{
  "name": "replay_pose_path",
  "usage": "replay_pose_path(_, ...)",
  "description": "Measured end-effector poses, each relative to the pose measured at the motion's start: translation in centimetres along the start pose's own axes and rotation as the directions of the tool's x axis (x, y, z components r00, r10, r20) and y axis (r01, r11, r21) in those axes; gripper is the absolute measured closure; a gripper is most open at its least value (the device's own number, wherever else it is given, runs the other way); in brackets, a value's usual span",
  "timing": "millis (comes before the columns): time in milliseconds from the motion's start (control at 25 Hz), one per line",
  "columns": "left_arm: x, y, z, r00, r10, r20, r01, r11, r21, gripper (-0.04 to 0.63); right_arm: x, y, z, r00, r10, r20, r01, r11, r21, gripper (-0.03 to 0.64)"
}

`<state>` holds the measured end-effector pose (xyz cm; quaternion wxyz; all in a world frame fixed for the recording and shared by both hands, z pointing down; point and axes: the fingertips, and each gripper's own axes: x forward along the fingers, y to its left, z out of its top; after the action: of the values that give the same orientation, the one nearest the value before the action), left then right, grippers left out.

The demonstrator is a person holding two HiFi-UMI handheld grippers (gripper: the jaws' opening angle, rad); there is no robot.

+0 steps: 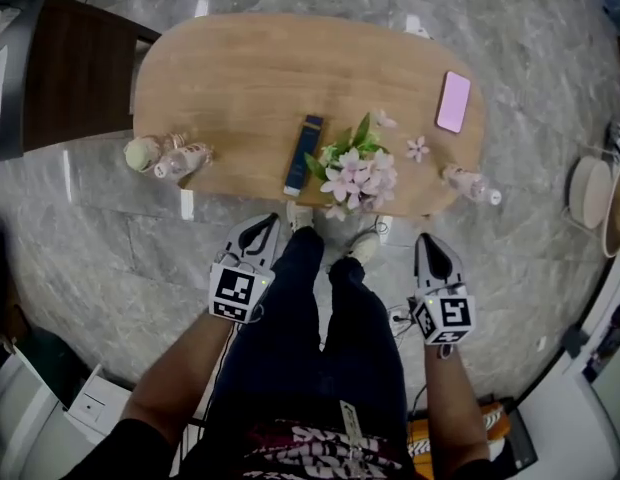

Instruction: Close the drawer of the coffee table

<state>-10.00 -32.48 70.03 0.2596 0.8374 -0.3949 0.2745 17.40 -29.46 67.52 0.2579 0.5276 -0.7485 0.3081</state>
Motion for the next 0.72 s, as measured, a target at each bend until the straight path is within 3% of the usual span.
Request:
replay_pose_path(160,3.6,-2.1,-8.3,0.992,-0.033,-0.124,0.047,0.992,0.118,0.572,2.2,-3.8,-8.0,0.994,0.007,-0.112,-0.019,0.994,-0.108,0.581)
replay_pose_path(280,5.9,-3.2,-13.4,0.981,-0.035,-0.193,0.065,0.986,0.154,0.572,3.4,-6.6,-12.3,0.989,0.021,-0.147,-0.045,0.986,-0.161,0.581)
replay_pose_path(400,8.1,-3.6,-16.2,0.977,-0.017,-0.211,0.05,0.987,0.154,0.572,5.1,-8.6,-15.4,0.984,0.037,-0.174,-0.075,0.974,-0.216,0.581)
replay_pose_path(560,10.3,-3.1,-20.0,0.968,0.065,-0.241,-0.017,0.98,0.196,0.572,7.5,-10.5,-19.7,0.969,0.049,-0.244,-0.135,0.927,-0.35,0.581)
replay_pose_path(680,11.0,-2.6,-21.6,0.955,0.1,-0.28,-0.04,0.976,0.212,0.57,7.7,-11.4,-22.6,0.947,0.053,-0.316,-0.187,0.893,-0.41,0.58)
replay_pose_path(720,11.2,-2.5,-21.9,0.95,0.1,-0.297,-0.034,0.975,0.218,0.542,7.8,-11.5,-23.6,0.935,0.058,-0.349,-0.211,0.882,-0.421,0.573)
